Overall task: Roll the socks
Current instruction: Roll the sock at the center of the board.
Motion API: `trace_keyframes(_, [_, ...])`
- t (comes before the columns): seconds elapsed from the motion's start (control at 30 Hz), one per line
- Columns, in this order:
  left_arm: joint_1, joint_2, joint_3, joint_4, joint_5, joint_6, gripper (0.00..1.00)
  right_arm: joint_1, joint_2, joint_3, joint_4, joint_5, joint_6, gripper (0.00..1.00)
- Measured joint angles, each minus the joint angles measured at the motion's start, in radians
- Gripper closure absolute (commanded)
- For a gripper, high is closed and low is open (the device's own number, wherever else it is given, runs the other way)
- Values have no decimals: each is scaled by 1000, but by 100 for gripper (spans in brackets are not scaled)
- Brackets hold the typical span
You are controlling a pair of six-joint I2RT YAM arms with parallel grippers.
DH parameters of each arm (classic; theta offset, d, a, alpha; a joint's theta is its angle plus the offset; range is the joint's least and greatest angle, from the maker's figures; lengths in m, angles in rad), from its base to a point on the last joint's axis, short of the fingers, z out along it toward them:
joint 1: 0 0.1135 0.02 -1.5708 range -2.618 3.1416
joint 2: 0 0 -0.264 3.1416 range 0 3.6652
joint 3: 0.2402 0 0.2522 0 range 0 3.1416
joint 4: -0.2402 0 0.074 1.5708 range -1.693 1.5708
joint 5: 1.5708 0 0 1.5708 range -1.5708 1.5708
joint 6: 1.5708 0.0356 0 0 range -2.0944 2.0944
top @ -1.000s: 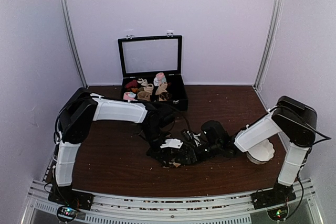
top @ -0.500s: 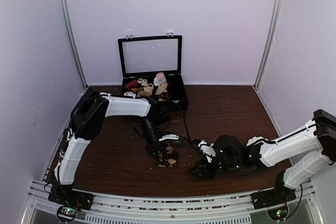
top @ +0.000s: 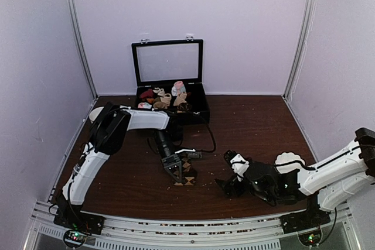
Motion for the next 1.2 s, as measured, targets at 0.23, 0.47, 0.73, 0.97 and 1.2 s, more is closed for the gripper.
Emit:
trace_keyframes(0.23, [0, 16, 19, -36, 0, 8, 81, 73, 149, 10, 146, -174, -283, 27])
trace_keyframes(0.47, [2, 24, 30, -52, 1, 9, 81, 41, 328, 229, 163, -422, -476, 44])
trace_keyframes(0.73, [4, 29, 33, -68, 3, 23, 80, -30, 483, 361, 120, -574, -595, 49])
trace_keyframes(0.97, [4, 31, 34, -76, 5, 32, 78, -71, 527, 406, 73, -603, -662, 57])
trace_keyframes(1.2, [4, 39, 44, -100, 8, 61, 73, -95, 573, 441, 53, -611, -688, 66])
